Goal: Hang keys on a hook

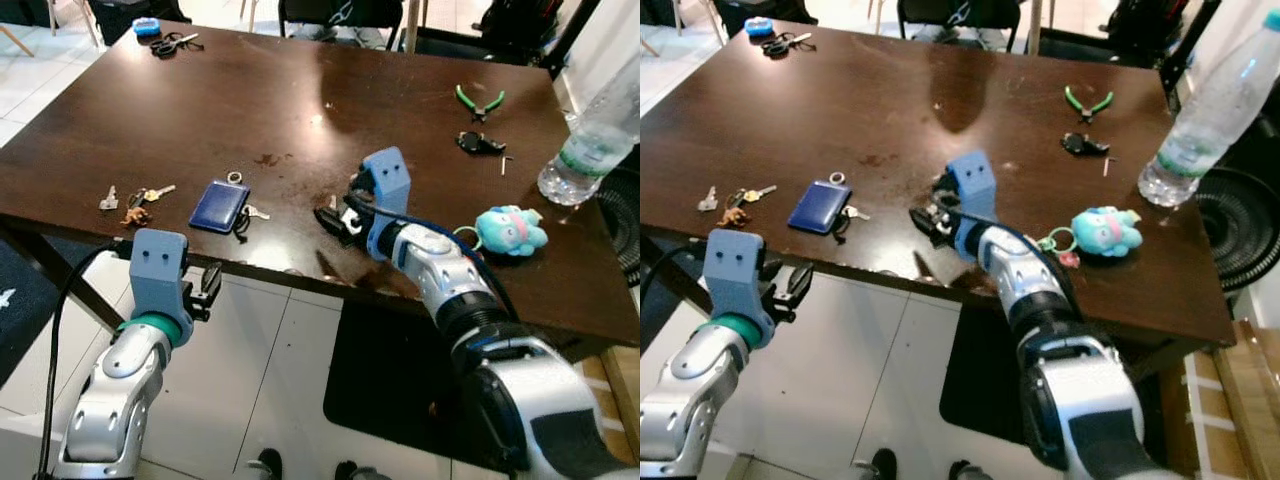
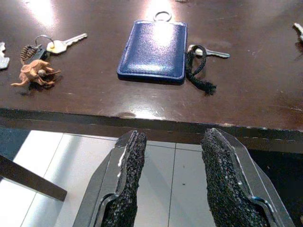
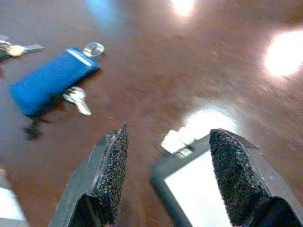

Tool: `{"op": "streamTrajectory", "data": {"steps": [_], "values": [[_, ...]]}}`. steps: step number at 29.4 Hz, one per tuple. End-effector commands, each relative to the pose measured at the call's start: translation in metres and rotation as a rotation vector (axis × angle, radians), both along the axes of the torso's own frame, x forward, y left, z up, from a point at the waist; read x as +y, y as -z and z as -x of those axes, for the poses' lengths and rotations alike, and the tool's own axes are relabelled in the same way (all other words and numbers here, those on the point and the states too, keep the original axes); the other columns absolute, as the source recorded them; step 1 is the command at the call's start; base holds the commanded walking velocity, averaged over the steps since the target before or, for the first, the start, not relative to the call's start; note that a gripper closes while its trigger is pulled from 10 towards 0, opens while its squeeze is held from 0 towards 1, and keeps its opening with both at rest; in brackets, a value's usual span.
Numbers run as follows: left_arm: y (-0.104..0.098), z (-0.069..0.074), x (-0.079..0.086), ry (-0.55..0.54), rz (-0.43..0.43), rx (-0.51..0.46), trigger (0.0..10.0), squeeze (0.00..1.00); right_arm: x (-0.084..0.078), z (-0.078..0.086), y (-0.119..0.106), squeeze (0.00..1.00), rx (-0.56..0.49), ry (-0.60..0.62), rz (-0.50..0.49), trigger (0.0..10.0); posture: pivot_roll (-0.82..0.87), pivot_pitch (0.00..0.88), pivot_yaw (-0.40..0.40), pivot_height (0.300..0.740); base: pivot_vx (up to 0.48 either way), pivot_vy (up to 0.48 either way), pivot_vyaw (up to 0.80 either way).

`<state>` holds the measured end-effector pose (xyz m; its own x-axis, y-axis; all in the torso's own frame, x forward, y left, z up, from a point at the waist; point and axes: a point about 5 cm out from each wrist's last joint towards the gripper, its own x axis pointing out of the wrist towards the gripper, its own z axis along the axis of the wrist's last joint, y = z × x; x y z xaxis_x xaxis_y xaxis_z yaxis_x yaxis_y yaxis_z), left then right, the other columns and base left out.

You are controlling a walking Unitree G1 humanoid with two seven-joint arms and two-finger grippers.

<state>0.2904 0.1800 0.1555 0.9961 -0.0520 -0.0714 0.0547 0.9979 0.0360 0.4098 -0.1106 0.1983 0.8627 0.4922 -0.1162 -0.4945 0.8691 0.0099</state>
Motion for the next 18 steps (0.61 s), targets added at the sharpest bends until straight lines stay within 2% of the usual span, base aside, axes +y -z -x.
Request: {"op": "streamTrajectory", "data": {"steps": [1, 16, 18], "values": [[0.005, 0.003, 0.0, -0.01, 0.005, 0.025, 10.0, 0.0, -0.001, 0.001, 0.009, 0.0, 0.052, 0.004, 0.003, 10.0, 0.02, 0.176, 0.065, 0.74, 0.0, 0.0, 0.0], [-0.004, 0.012, 0.0, -0.018, 0.014, 0.014, 10.0, 0.0, 0.009, 0.004, 0.016, 0.0, 0.055, -0.034, 0.052, 10.0, 0.06, 0.222, 0.058, 0.74, 0.0, 0.0, 0.0], [-0.006, 0.014, -0.001, -0.027, 0.03, 0.01, 10.0, 0.0, 0.015, 0.004, 0.016, 0.0, 0.057, -0.058, 0.045, 10.0, 0.08, 0.227, 0.036, 0.74, 0.0, 0.0, 0.0]]}}
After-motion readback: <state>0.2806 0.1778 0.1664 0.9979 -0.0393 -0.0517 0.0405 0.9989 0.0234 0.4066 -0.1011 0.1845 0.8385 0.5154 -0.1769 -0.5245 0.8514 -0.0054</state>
